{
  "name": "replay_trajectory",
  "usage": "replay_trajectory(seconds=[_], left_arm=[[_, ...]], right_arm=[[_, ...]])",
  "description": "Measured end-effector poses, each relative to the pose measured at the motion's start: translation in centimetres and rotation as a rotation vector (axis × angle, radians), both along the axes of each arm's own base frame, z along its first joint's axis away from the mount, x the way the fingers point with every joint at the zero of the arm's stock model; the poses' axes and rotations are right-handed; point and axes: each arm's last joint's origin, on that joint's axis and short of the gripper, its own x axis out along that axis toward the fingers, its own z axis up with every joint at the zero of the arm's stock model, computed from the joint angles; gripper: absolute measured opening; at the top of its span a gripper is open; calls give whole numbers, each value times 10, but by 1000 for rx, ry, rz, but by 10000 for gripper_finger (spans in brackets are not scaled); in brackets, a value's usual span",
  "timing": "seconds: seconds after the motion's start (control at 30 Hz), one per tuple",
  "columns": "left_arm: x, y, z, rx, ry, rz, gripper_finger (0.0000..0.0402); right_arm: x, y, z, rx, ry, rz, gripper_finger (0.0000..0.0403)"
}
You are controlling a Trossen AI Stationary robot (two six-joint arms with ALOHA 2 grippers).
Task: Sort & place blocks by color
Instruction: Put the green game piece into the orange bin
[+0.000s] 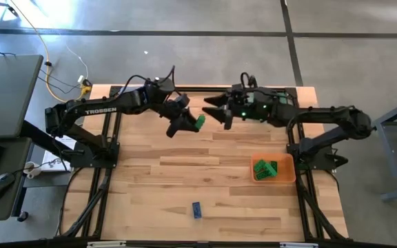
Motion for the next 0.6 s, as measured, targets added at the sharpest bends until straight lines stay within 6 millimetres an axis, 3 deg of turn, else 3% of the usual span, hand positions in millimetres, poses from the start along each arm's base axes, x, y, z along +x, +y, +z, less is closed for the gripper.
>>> replay_trajectory(seconds=[0.33, 0.6], left_arm=[[2, 1, 3, 17, -34, 0, 101], [2, 1, 3, 20, -36, 4, 101]], right_arm=[[22, 7, -25, 79, 75, -20, 271], [24, 10, -28, 112, 85, 36, 271]])
